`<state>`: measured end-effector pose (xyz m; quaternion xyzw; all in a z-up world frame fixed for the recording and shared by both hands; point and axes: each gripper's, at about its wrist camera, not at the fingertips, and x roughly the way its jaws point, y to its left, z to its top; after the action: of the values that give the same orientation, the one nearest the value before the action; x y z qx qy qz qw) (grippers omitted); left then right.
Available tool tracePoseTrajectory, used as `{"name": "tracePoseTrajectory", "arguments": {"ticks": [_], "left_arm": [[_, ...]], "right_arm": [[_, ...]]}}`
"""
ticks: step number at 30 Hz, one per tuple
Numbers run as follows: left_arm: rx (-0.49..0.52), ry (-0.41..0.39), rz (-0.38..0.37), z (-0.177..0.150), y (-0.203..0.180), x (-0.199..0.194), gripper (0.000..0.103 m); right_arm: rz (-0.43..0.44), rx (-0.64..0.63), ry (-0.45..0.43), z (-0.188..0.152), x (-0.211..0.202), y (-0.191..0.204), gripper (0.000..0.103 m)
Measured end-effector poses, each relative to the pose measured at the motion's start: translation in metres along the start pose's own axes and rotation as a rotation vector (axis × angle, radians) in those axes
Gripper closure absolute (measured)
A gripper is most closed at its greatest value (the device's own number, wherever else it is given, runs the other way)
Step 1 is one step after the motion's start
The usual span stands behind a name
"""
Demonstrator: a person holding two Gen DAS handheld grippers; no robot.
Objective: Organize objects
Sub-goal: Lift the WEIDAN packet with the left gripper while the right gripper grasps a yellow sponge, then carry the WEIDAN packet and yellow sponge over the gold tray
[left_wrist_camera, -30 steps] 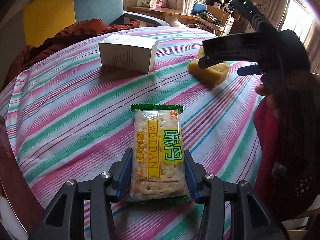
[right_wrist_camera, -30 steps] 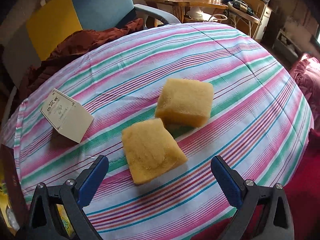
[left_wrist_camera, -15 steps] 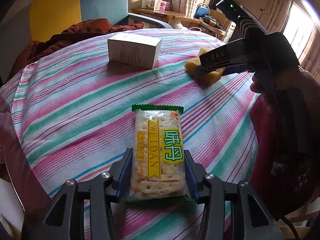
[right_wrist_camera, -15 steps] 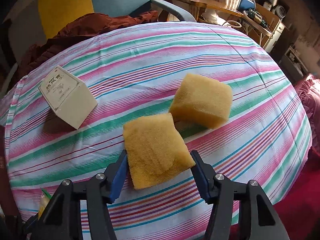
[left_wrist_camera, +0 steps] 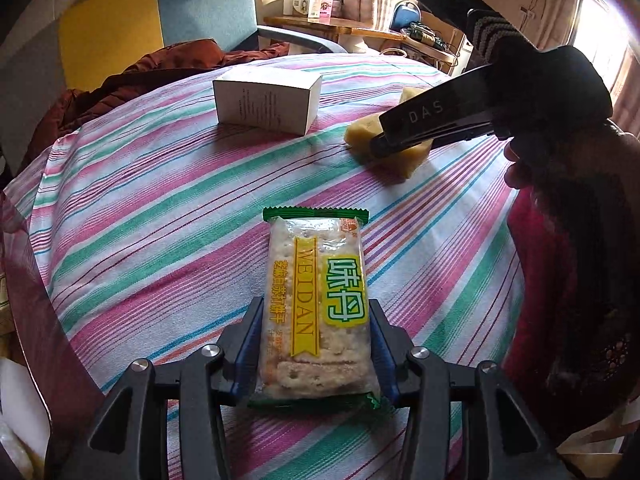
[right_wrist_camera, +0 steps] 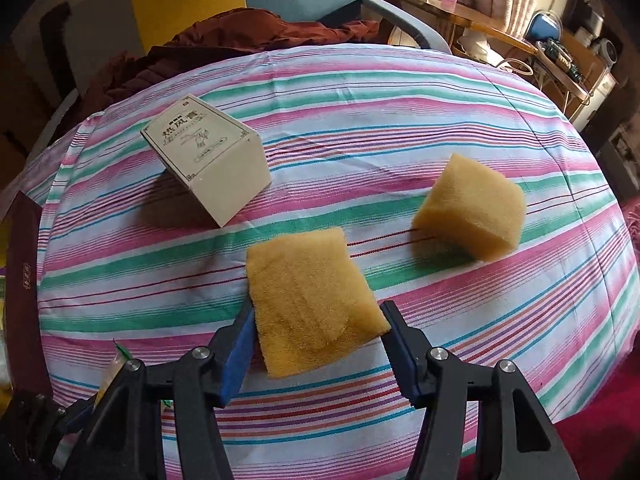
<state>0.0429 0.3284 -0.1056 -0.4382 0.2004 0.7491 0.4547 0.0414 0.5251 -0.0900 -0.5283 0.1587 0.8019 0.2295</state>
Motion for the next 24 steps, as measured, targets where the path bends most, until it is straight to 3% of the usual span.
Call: {"name": "tracePoseTrajectory", "arguments": {"ticks": [16, 24], "left_arm": [[-0.031, 0.025, 0.02, 0.003, 0.002, -0.01, 0.055], [-0.071, -0.081, 0.102, 0.009, 0.012, -0.064, 0.055]], "right_arm": [[0.009, -0.029, -0.01, 0.001, -0.006, 0.003, 0.042], [0.068, -0.072, -0.04, -0.004, -0.016, 0.016, 0.042]]}}
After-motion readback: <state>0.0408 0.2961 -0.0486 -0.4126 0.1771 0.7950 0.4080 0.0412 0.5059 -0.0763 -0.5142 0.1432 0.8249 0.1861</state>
